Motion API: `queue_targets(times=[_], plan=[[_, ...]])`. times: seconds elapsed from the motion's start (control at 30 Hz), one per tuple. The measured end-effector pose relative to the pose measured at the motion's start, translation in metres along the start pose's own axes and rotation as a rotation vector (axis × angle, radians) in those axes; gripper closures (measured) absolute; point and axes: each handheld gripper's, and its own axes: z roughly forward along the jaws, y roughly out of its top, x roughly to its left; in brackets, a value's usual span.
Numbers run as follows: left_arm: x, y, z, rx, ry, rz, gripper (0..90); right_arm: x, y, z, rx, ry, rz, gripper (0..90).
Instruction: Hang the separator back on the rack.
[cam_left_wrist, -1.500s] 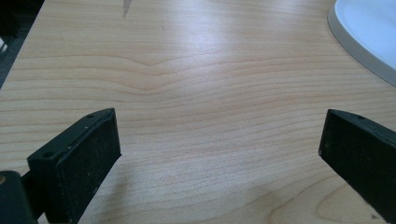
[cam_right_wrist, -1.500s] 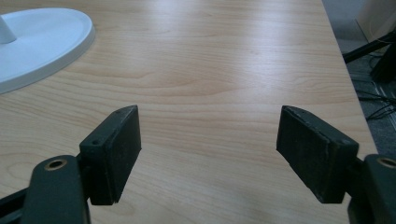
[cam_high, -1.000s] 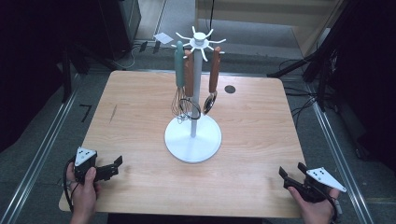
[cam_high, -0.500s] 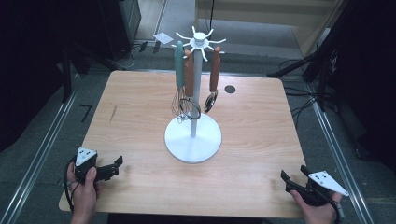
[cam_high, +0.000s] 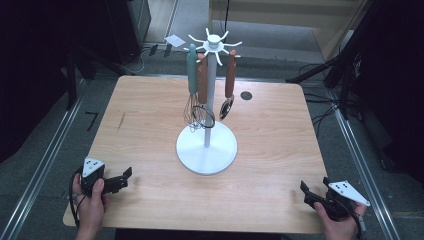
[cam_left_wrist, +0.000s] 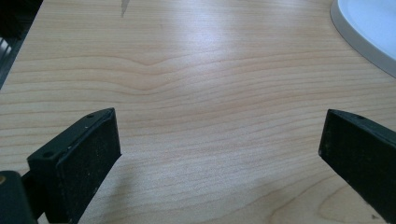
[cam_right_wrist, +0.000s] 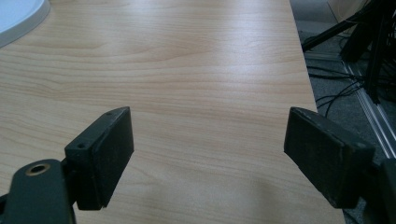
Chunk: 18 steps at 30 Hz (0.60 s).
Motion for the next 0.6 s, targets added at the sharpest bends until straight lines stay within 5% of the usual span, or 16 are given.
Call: queue_targets(times=[0.6], plan=[[0.0001, 0.0, 0.0005, -0.001, -0.002, 0.0, 0.0, 0.0019, 0.0006, 0.0016, 0.014, -0.019, -0.007, 16.4]])
